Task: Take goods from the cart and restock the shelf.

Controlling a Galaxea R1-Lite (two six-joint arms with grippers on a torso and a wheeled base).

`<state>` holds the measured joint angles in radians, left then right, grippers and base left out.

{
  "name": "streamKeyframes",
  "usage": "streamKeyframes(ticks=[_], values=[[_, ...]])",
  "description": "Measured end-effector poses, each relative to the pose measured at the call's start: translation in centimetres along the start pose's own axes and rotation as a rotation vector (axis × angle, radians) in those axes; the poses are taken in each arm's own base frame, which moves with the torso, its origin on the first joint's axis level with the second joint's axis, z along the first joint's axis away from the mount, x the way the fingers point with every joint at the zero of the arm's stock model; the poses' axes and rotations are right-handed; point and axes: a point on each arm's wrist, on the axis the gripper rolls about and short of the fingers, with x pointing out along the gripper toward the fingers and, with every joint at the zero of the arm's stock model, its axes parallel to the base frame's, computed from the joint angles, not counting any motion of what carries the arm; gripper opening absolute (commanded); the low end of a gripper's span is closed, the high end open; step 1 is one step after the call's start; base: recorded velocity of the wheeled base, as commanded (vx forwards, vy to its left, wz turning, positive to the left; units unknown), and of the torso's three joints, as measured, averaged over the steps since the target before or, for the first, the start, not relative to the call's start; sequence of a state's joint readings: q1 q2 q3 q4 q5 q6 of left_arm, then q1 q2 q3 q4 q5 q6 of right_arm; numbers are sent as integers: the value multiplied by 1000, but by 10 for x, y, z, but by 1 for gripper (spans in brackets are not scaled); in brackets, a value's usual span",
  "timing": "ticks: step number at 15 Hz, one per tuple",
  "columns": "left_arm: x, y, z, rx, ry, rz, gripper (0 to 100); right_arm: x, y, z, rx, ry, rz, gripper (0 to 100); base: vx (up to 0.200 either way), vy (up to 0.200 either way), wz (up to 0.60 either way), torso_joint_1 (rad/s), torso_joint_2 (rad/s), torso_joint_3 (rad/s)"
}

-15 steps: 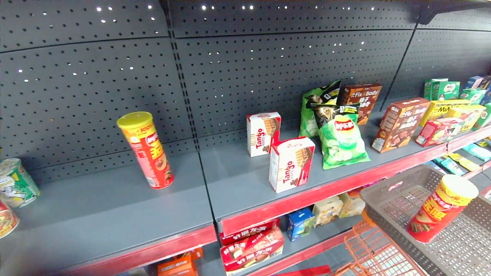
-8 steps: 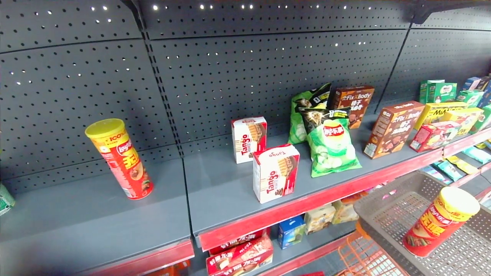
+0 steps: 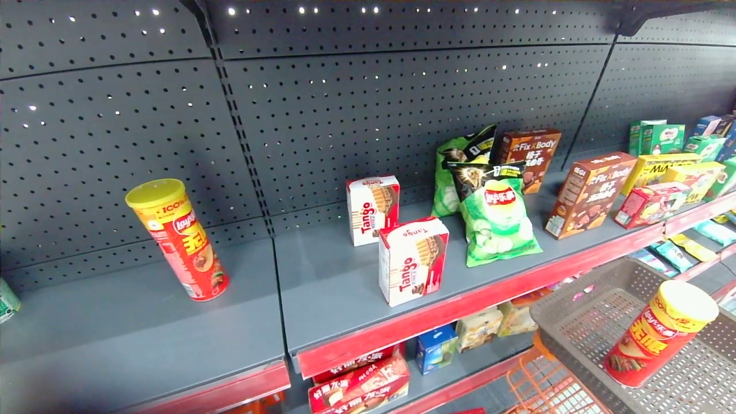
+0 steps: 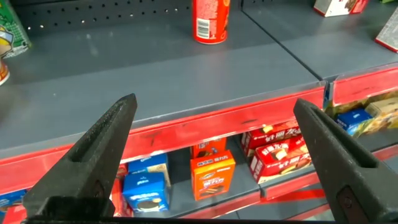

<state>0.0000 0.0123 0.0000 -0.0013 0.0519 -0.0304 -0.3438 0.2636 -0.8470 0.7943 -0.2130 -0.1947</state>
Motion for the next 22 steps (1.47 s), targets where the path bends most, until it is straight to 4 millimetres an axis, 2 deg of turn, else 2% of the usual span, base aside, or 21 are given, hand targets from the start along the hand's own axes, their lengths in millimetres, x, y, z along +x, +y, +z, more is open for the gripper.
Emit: streamKeyframes(ticks=[4,7,9,14,16,22], values=[[0,0,0,0,0,0,100,23,8,-2,50,-47,95,100,0,0,0,0,0,0],[0,0,0,0,0,0,100,56,23,-22,56,-116,248,100,0,0,0,0,0,0],[0,0,0,0,0,0,100,68,29,-34,56,-90,302,100,0,0,0,0,0,0],[0,0,0,0,0,0,100,76,32,-45,61,-33,319,100,0,0,0,0,0,0],[0,0,0,0,0,0,100,77,31,-46,60,-12,264,100,0,0,0,0,0,0],[0,0,0,0,0,0,100,68,25,-28,88,-77,236,100,0,0,0,0,0,0]])
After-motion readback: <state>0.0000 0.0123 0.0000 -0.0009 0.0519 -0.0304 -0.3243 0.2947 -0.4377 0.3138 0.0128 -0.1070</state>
